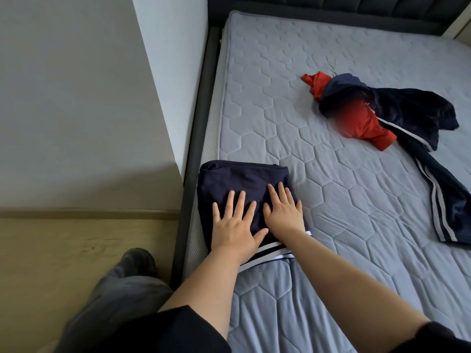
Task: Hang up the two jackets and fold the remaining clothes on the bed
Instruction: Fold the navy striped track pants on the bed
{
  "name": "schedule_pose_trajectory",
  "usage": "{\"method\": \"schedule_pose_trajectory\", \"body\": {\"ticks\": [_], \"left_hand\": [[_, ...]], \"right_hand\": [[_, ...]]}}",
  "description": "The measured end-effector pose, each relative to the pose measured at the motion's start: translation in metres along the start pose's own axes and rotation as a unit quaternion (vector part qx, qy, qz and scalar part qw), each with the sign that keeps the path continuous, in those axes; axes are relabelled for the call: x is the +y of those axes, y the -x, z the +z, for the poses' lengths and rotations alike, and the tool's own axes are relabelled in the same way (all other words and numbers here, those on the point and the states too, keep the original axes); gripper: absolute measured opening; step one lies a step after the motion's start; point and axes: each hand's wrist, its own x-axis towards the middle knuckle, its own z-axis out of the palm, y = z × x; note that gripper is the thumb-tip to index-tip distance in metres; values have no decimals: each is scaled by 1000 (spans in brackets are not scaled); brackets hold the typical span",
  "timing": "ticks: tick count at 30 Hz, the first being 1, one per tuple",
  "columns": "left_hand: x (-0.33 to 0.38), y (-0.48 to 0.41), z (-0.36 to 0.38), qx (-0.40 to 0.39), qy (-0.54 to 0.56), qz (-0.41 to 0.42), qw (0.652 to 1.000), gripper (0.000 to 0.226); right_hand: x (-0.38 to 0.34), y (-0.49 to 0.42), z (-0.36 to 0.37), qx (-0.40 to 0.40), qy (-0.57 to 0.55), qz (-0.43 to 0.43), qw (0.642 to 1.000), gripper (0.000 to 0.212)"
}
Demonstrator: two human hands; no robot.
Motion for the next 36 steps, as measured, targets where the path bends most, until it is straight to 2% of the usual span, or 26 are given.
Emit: {"method": "schedule_pose_trajectory", "body": {"ticks": [2,5,8,10,14,17,19,22,26,30,33,36], "left_hand": [[-4,1,0,-11,0,6,1000,76],[-7,1,1,-26,-2,13,1000,78],[-8,0,3,-33,-8,16,999,79],[-10,0,4,-37,-10,19,999,80],[-12,-2,4,-47,-13,27,998,80],[-13,-3,6,-53,-8,32,998,80],[-14,-4,6,-64,-7,36,997,80],[-17,-7,5,-89,-15,51,995,79],[-16,-10,-4,-98,5,44,994,73],[-8,-9,-18,-70,74,-4,995,60],[-5,-7,-37,-66,165,-45,983,54],[-7,-6,-69,-62,272,-69,958,51]], "right_hand": [[3,-3,-4,2,-93,5,996,61],[10,-9,-21,34,-285,59,956,64],[18,-14,-34,30,-359,164,918,56],[21,-18,-41,-55,-398,216,890,52],[32,-21,-59,-268,-405,268,832,69],[41,-15,-57,-338,-432,278,788,76],[48,-11,-53,-347,-453,278,773,70],[53,-1,-49,-346,-503,238,756,50],[45,13,-54,-279,-581,184,742,41],[23,22,-77,-261,-600,189,733,46],[1,30,-99,-254,-606,183,732,24],[-26,36,-125,-242,-598,167,746,19]]}}
